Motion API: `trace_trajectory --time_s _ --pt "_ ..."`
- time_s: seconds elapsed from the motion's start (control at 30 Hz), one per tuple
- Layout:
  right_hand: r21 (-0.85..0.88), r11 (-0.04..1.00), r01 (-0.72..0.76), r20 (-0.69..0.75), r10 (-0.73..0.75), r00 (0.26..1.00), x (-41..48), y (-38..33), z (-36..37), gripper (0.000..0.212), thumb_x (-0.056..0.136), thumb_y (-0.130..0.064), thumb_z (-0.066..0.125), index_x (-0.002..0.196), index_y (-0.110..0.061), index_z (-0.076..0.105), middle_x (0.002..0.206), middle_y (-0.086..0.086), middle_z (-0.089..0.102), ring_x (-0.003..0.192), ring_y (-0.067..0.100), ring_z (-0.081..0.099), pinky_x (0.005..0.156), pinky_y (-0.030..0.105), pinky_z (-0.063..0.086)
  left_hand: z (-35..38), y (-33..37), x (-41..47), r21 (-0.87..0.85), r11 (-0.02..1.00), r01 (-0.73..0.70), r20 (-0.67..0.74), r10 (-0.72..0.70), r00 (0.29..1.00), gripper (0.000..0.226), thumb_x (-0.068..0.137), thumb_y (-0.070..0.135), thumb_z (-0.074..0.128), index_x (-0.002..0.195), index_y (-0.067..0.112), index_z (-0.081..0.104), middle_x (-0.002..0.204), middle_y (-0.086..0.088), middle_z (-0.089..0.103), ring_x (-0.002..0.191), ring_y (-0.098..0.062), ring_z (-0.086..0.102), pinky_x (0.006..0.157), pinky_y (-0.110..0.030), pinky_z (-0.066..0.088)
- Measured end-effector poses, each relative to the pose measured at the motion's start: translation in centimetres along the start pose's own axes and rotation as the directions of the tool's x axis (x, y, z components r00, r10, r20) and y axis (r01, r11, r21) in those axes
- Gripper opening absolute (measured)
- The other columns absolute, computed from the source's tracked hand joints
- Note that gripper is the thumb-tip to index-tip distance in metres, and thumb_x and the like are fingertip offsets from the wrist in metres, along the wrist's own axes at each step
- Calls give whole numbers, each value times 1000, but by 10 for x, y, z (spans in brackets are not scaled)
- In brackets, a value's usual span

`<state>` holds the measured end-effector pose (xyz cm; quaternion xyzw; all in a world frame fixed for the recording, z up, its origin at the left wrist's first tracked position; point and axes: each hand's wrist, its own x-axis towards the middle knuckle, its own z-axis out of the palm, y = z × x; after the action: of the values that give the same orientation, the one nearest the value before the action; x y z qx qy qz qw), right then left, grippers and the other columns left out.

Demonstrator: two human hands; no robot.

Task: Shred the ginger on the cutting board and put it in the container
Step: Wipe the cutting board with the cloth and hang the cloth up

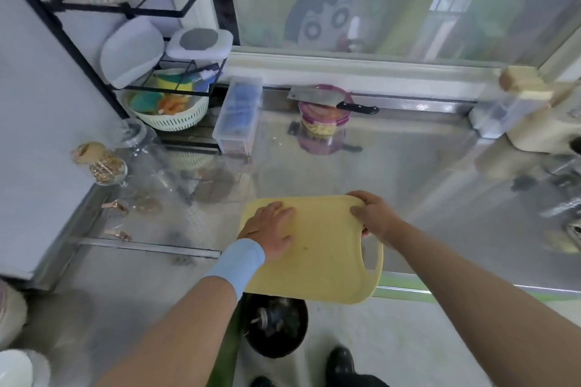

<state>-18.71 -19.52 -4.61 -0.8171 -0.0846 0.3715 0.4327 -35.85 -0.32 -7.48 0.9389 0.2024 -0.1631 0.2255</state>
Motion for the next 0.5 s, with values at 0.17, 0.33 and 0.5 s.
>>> trace_trajectory --time_s 0.17,0.33,0.5 --pt "-200 980 7 -72 -22 997 58 2 -1 34 94 -16 61 126 -27 60 121 8 62 97 26 59 80 37 54 -8 -4 45 34 992 120 146 -124 981 68 96 44 44 154 39 9 161 16 -10 148 -15 -3 118 -39 17" --pt "-623 778 74 51 -54 997 97 -2 1 92 77 -50 80 153 -31 29 144 7 35 135 31 36 113 43 32 -6 -1 78 39 978 204 172 -207 963 74 96 49 45 155 36 2 160 11 -20 148 -13 -12 120 -35 8" --pt "-803 573 163 128 -101 987 117 -12 -1 97 81 -59 72 158 -31 19 158 3 22 144 28 23 118 42 22 -20 6 103 -18 958 285 175 -278 945 73 96 50 45 154 36 3 161 12 -11 148 -13 -7 120 -37 11"
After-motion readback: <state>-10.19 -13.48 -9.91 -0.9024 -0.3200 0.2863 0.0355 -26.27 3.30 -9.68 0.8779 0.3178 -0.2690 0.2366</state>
